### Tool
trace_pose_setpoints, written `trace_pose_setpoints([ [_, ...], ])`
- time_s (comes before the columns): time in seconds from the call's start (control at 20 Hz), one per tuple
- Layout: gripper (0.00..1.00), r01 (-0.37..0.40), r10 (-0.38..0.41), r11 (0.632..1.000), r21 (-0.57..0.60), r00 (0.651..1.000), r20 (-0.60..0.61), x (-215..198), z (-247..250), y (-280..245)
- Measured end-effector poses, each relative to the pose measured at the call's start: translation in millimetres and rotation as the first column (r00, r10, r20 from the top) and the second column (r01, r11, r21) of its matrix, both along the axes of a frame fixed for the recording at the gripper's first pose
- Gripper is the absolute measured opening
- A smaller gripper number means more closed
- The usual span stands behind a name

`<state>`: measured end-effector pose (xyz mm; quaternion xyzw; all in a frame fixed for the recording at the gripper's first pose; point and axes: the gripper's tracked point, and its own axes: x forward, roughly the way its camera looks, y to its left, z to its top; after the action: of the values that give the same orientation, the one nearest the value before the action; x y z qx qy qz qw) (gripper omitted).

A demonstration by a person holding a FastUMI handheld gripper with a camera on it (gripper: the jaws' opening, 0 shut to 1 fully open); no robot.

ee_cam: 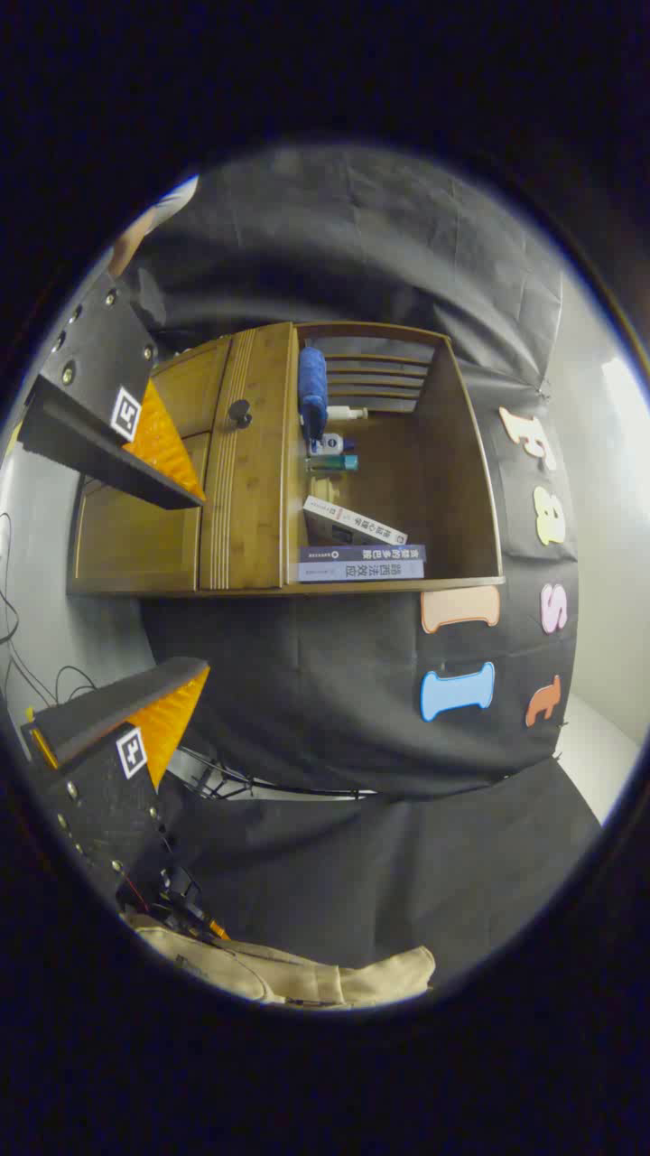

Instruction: Pull open the drawer, take out the items inside it, and place them on the countertop above the cabinet.

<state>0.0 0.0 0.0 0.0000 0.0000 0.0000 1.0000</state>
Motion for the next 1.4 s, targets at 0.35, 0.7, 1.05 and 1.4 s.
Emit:
trace_pose_setpoints([
  [0.35,0.99,-0.054,0.057,0.998,-0.028,0.995,0.08,76,22,25],
  [0.7,0.99,-0.075,0.076,0.997,-0.01,0.992,0.103,151,83,147],
  [1.05,0.99,-0.048,0.045,0.998,0.028,0.995,0.09,137,137,248],
  [1.4,0.99,-0.044,0.043,0.999,0.01,0.996,0.075,108,185,293],
])
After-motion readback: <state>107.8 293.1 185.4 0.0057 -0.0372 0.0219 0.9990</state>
